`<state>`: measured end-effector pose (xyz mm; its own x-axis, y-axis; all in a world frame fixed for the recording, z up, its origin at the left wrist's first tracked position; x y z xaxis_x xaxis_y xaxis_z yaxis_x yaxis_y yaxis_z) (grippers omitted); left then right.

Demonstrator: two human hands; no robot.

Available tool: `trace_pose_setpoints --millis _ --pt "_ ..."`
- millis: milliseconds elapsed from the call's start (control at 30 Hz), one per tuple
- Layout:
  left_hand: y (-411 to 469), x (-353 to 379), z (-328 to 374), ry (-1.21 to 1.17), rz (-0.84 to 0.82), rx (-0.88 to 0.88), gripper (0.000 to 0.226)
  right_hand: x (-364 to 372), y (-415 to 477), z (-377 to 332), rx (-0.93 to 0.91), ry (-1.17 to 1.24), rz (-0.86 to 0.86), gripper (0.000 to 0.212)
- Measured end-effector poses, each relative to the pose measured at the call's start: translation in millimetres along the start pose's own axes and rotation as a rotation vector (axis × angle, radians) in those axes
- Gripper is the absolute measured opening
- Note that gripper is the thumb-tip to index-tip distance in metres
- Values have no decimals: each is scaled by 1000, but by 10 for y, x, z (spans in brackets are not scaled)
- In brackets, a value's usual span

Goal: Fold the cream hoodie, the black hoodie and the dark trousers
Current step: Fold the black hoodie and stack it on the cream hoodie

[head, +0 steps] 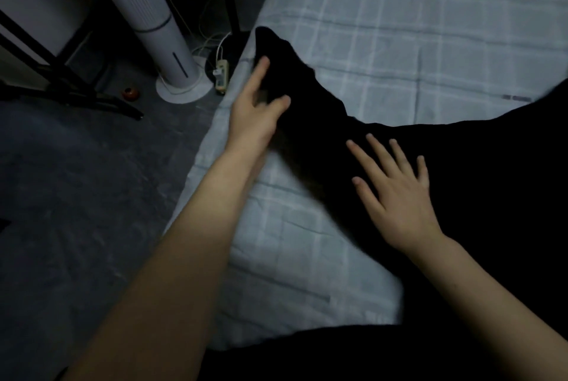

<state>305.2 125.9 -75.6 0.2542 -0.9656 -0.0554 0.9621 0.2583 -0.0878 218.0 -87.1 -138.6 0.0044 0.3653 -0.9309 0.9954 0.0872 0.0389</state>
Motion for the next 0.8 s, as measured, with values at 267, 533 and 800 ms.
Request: trace_pose_setpoints --millis 267,533,800 --pt "-21 -745 96 868 157 187 78 -78 88 -194 -21 -11 -38 60" --pt "-181 -1223 -531 600 157 79 55 2 272 -855 -181 3 53 59" --pt "414 -1427 -1075 34 422 -495 62 643 639 -1031 -221 -47 -62 62"
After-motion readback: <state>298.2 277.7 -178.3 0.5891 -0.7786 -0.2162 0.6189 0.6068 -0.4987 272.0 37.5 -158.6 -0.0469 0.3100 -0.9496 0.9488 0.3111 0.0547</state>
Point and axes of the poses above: each hand's wrist, its own y-axis towards the middle knuckle, its own x-axis out of the palm, z = x × y, the point moved 7 cm from there along y, towards the middle knuckle, and after that the axes turned 6 degrees about z, right-handed, at the moved point
